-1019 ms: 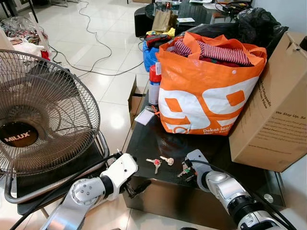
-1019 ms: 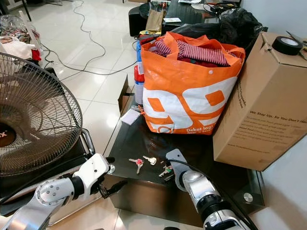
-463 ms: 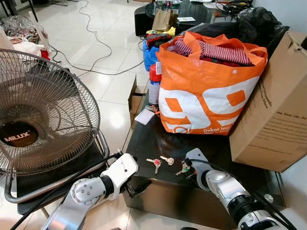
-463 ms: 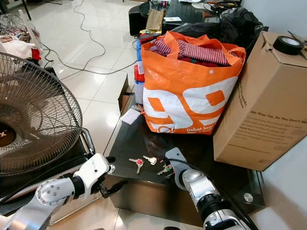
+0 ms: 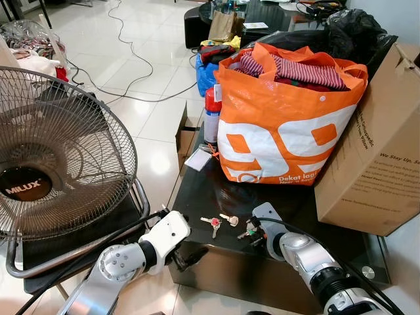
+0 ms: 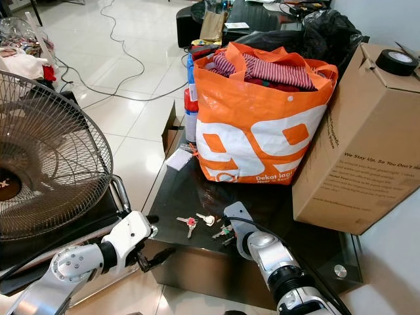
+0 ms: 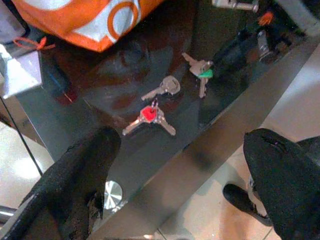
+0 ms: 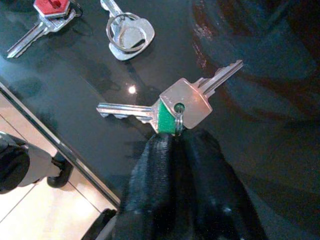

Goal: Hang keys on a hook

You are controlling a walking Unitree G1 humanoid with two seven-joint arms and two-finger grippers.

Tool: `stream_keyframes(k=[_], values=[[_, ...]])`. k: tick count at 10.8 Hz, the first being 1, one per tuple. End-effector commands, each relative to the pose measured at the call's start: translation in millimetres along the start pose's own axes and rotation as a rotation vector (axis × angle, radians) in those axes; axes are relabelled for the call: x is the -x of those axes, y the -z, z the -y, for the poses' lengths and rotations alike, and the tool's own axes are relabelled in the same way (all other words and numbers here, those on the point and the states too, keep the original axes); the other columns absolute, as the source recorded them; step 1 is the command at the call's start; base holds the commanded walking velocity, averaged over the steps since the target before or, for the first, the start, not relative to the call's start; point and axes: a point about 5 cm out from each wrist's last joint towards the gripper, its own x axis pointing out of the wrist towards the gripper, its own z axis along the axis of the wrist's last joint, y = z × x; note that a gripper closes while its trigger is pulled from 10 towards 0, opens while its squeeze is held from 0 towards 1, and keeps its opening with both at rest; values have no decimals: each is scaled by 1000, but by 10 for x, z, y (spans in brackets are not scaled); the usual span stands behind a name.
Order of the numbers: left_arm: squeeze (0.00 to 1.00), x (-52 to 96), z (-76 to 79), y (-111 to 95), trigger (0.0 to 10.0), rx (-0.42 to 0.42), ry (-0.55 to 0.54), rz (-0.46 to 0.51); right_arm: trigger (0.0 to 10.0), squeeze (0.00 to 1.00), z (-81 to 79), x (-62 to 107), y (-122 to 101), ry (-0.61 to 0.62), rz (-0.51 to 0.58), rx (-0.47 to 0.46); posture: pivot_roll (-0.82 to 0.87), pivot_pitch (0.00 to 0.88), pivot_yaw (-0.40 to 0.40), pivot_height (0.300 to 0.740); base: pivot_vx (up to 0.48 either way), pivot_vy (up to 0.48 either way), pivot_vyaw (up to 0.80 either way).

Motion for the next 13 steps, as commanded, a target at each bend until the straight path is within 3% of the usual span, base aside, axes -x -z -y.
stream_keyframes(k=[1, 6, 9, 11, 13], values=[[0, -33, -35, -16, 10000, -14, 3, 2, 431, 0, 20, 9, -30, -3, 21, -15, -151, 0, -10, 740, 0, 0, 0], [0, -30, 3, -12, 10000, -20, -12, 22, 0, 0, 96, 65, -71, -4, 54, -24, -150, 0, -16, 740, 0, 0, 0], [0, 39, -128, -207, 10000, -22, -65, 89, 0, 0, 286, 355, -218, 11, 242, -87, -151, 0, -10, 740, 0, 0, 0], [0, 20, -138, -340, 10000, -15, -80, 143, 0, 0, 330, 591, -264, 16, 357, -134, -159, 0, -2, 740, 0, 0, 0], [0, 4, -193, -543, 10000, 50, -185, 261, 0, 0, 416, 1004, -414, 128, 627, -288, -156, 0, 1, 740, 0, 0, 0]])
